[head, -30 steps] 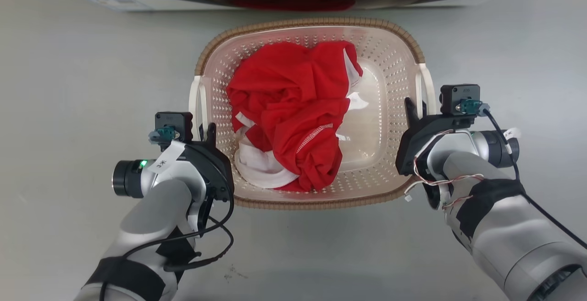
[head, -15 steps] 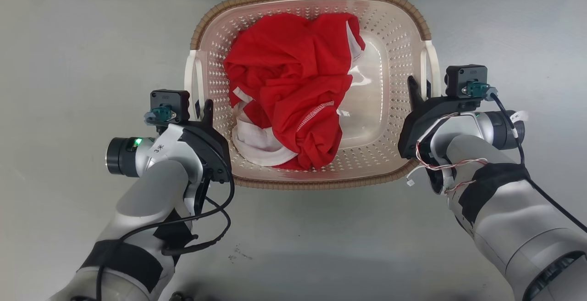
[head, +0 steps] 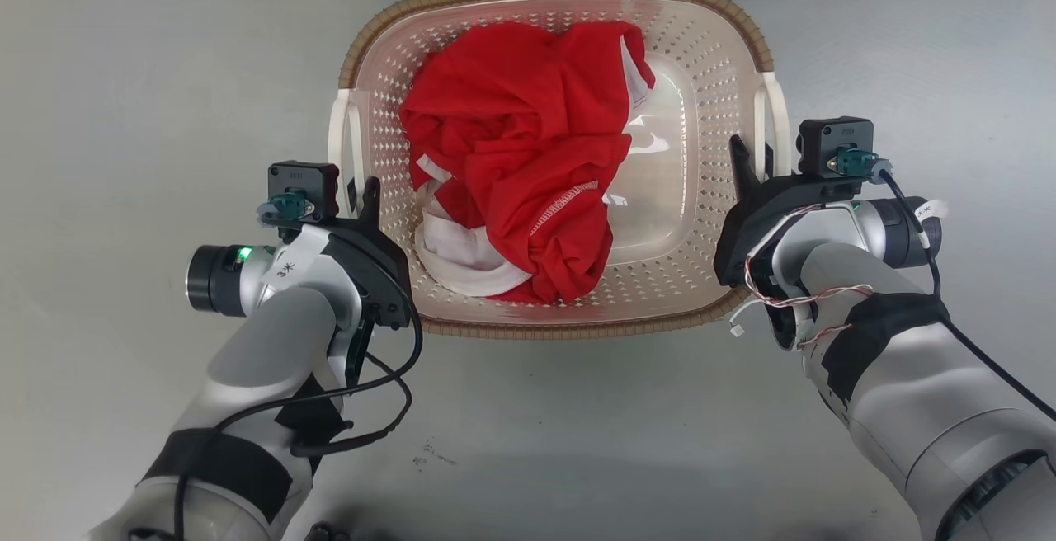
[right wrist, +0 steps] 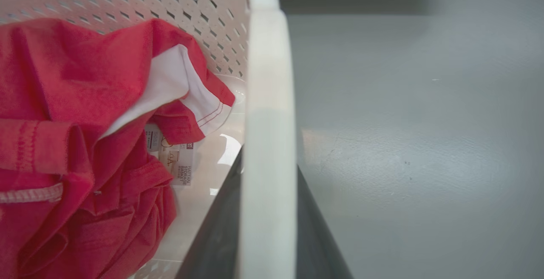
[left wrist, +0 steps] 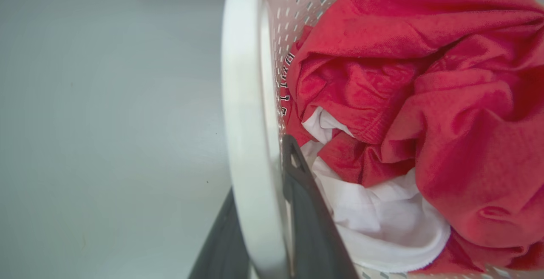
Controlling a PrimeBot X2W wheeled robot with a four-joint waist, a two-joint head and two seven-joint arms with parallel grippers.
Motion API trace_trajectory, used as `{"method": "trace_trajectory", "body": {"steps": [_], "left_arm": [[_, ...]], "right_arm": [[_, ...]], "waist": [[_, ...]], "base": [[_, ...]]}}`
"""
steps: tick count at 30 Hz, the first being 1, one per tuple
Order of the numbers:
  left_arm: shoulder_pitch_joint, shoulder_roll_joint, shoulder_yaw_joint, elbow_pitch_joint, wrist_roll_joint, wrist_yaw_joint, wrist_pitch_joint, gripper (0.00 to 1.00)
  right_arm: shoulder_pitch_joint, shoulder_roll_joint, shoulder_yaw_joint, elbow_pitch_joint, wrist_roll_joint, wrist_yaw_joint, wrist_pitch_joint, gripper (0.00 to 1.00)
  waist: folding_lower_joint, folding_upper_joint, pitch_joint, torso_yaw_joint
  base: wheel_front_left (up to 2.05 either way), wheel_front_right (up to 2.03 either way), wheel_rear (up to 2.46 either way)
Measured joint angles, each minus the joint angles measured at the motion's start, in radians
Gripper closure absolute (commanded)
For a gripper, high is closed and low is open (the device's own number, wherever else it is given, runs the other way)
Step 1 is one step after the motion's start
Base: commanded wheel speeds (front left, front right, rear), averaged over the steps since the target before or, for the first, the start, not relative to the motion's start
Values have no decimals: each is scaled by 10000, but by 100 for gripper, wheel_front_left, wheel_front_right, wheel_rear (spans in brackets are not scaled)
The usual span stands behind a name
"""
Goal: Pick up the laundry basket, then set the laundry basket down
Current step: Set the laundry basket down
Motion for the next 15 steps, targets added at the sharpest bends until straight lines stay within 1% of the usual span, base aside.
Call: {"method": "trace_trajectory", "body": {"steps": [1, 2, 3, 4, 5, 6, 8, 9, 10, 11, 12, 13, 15], "left_arm": [[-20, -4, -2, 13, 2, 0, -8, 100], [-58, -12, -12, 35, 2, 0, -33, 100], [-100, -15, -15, 44, 6, 0, -44, 94], [-143, -12, -17, 46, 23, 0, -79, 83], [-164, -15, -17, 54, 50, 2, -109, 76], [-166, -15, -21, 65, 92, 6, -123, 73], [-162, 6, -17, 121, 92, 15, -125, 73], [-157, 0, -13, 132, 92, 21, -132, 75], [-159, 8, -8, 136, 90, 40, -136, 75], [-160, 4, -8, 138, 90, 48, -138, 71], [-159, 0, -8, 146, 90, 54, -146, 67], [-158, 0, -6, 157, 90, 90, -186, 64], [-158, 25, 12, 201, 86, 92, -207, 53]], "right_arm": [[0, 2, 0, 12, -8, 0, -8, 81], [0, 4, 0, 23, -8, 2, -19, 75], [0, 6, 13, 46, -13, 2, -19, 71], [4, 6, 44, 90, -38, 2, -19, 68], [9, 8, 56, 128, -44, 21, -21, 65], [8, 8, 59, 157, -75, 33, -31, 61], [7, 8, 75, 196, -96, 31, -69, 60], [7, -12, 81, 209, -98, 46, -92, 60], [7, -8, 86, 215, -98, 46, -92, 57], [7, -2, 94, 217, -98, 46, -92, 52], [7, 4, 96, 221, -98, 48, -94, 17], [7, 4, 98, 228, -98, 48, -96, 0], [7, 6, 102, 242, -119, 46, -104, 0]], "waist": [[0, 0, -7, -1], [0, 0, -16, -2], [0, 0, -24, -3], [0, 0, -32, -4], [0, 0, -41, -6], [0, 0, -50, -6], [-1, 0, -69, -7], [0, 0, -77, -8], [0, 0, -83, -7], [0, 0, -88, -6], [0, 0, -93, -5], [-1, 0, -99, -4], [-1, 0, -111, -3]], "base": [[0, 0, 0], [0, 0, 0], [0, 0, 0], [0, 0, 0], [0, 0, 0], [0, 0, 0], [0, 0, 0], [0, 0, 0], [0, 0, 0], [0, 0, 0], [0, 0, 0], [0, 0, 0], [0, 0, 0]]}}
